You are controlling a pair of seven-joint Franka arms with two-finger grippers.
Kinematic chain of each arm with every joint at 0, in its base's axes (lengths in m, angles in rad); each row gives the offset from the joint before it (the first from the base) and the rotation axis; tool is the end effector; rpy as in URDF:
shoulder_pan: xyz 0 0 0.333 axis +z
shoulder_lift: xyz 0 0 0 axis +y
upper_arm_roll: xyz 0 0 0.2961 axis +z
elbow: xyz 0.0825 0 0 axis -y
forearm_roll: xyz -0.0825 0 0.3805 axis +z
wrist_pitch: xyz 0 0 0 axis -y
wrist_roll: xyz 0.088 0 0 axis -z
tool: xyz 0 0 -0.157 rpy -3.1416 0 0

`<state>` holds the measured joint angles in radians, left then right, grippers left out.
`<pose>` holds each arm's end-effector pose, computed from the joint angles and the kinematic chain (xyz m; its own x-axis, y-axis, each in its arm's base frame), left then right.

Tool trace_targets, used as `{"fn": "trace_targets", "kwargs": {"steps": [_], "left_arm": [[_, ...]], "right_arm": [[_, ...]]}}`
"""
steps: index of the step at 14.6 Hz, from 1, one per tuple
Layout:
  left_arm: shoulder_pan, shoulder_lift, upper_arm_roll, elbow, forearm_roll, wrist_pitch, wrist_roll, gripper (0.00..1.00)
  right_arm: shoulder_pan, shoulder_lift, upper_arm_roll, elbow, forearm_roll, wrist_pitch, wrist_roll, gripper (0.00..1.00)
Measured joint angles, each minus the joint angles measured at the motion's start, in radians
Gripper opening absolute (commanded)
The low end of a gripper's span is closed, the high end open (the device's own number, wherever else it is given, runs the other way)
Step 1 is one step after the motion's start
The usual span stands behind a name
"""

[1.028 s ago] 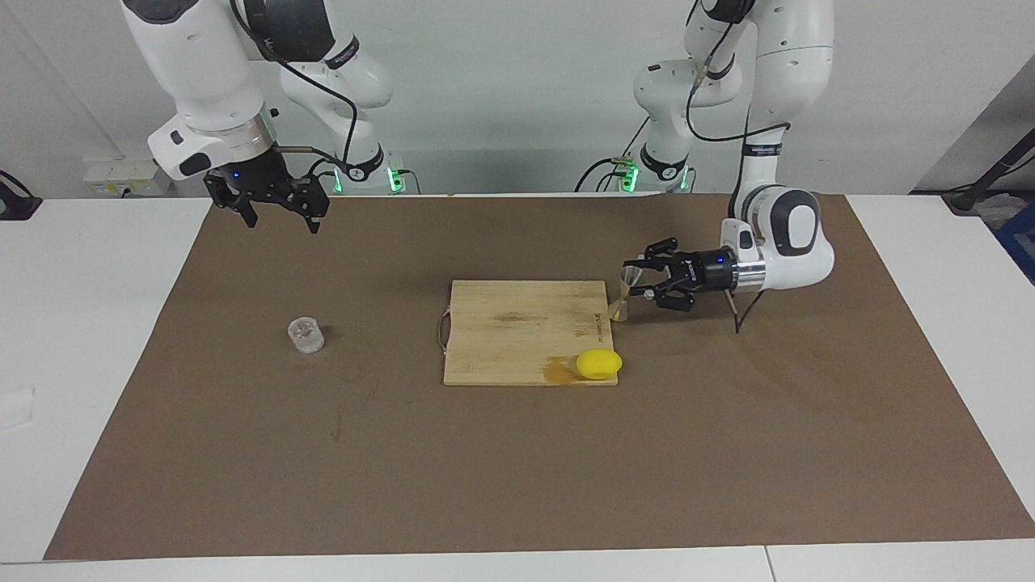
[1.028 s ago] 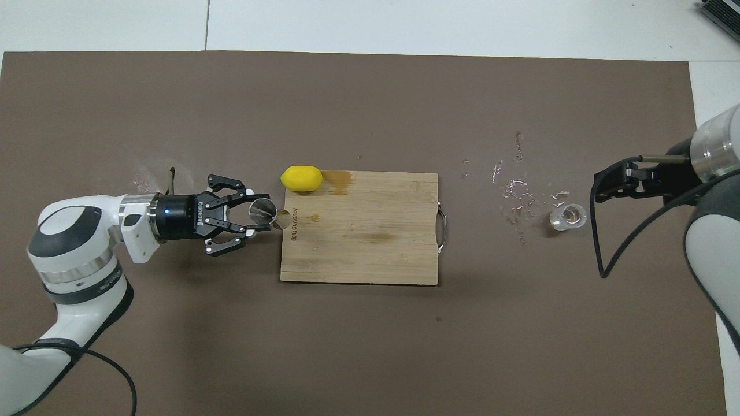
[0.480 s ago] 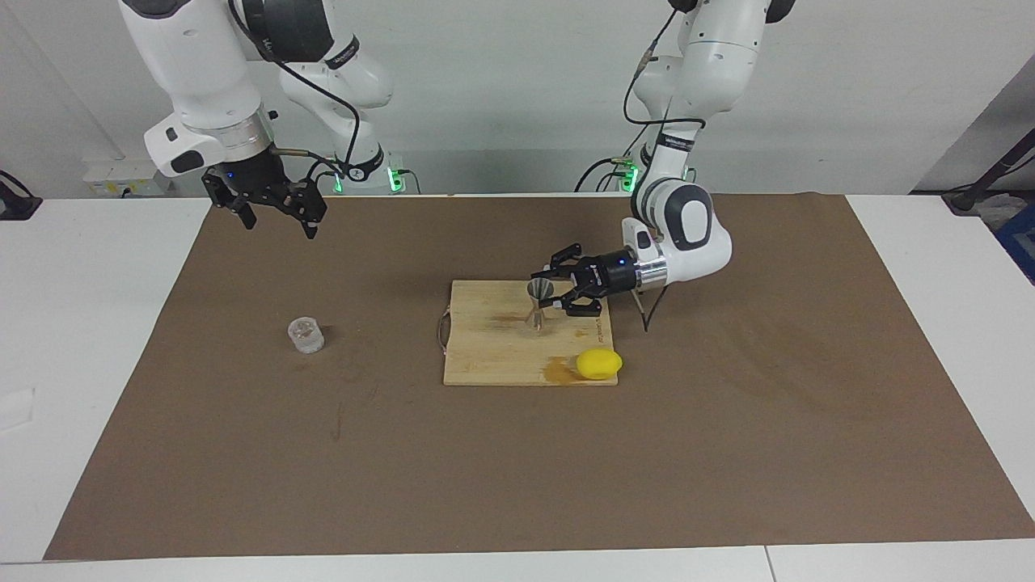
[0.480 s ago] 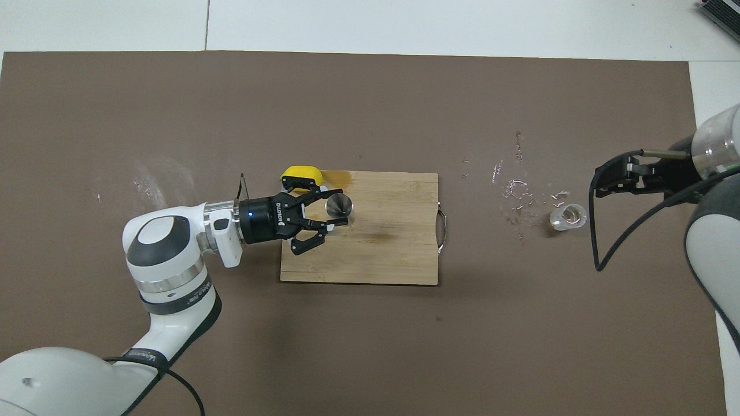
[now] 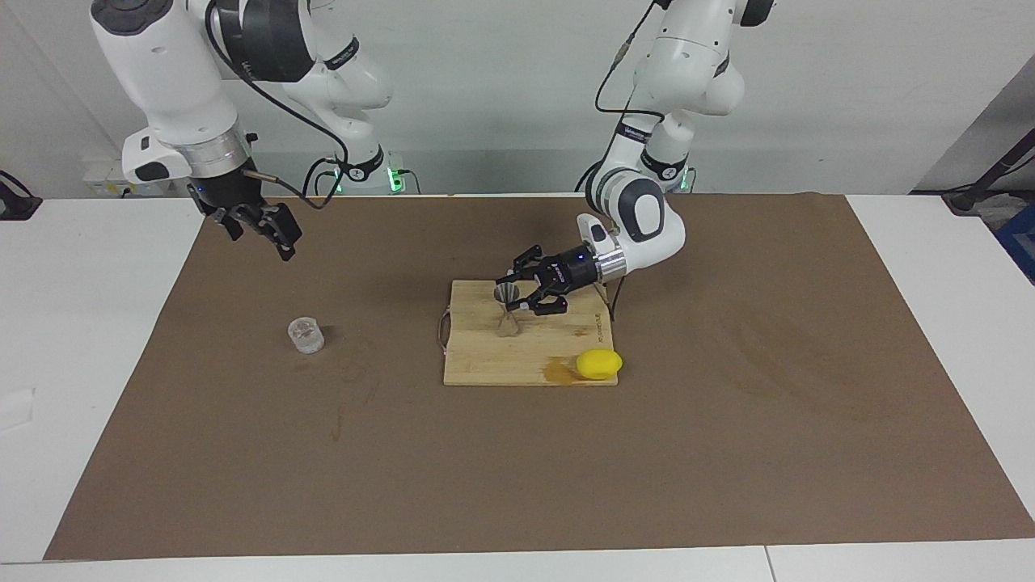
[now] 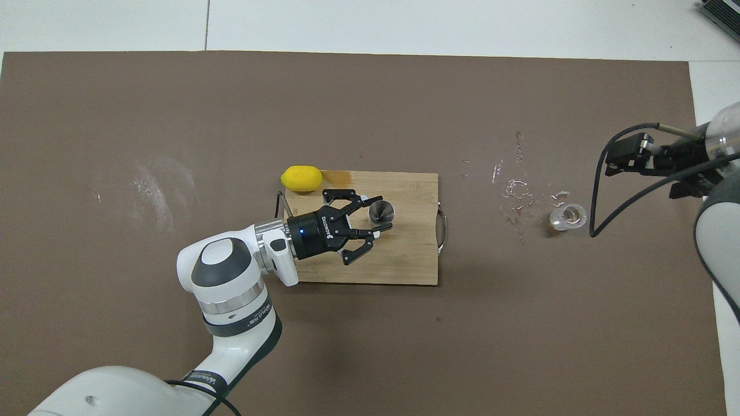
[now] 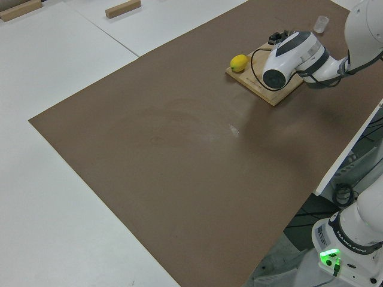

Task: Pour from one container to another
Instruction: 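Lower the steel cup onto the board while the right gripper opens, then withdraw the left gripper while the right gripper reaches the glass cup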

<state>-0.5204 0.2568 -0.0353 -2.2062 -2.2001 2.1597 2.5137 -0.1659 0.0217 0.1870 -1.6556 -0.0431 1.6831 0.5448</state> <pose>0.4717 -0.3706 0.2600 0.1255 -0.0881 0.9882 -0.9558 -0.2776 0.0967 0.5649 0.0049 0.5127 0.8682 -0.4956 0.0253 -0.4962 -0.8677 0.0300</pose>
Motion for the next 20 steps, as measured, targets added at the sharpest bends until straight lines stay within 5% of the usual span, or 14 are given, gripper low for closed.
{"fn": "trace_targets", "kwargs": {"steps": [4, 5, 7, 13, 20], "left_arm": [[-0.028, 0.020, 0.000, -0.002, -0.061, 0.007, 0.073, 0.54], [-0.028, 0.023, 0.000, -0.002, -0.066, 0.004, 0.082, 0.62], [-0.028, 0.024, 0.002, -0.002, -0.068, 0.005, 0.085, 1.00], [-0.004, 0.040, 0.020, -0.001, -0.054, -0.009, 0.095, 1.00], [0.204, 0.021, 0.026, -0.038, 0.248, -0.126, 0.097, 1.00]], "right_arm": [[-0.022, 0.015, 0.000, -0.093, 0.042, 0.129, 0.219, 0.99], [-0.032, 0.019, -0.001, -0.116, 0.066, 0.150, 0.262, 0.99], [-0.070, 0.043, -0.002, -0.142, 0.136, 0.163, 0.301, 1.00], [-0.152, 0.176, -0.004, -0.171, 0.240, 0.220, 0.388, 1.00], [-0.249, 0.216, -0.007, -0.253, 0.364, 0.295, 0.463, 1.00]]}}
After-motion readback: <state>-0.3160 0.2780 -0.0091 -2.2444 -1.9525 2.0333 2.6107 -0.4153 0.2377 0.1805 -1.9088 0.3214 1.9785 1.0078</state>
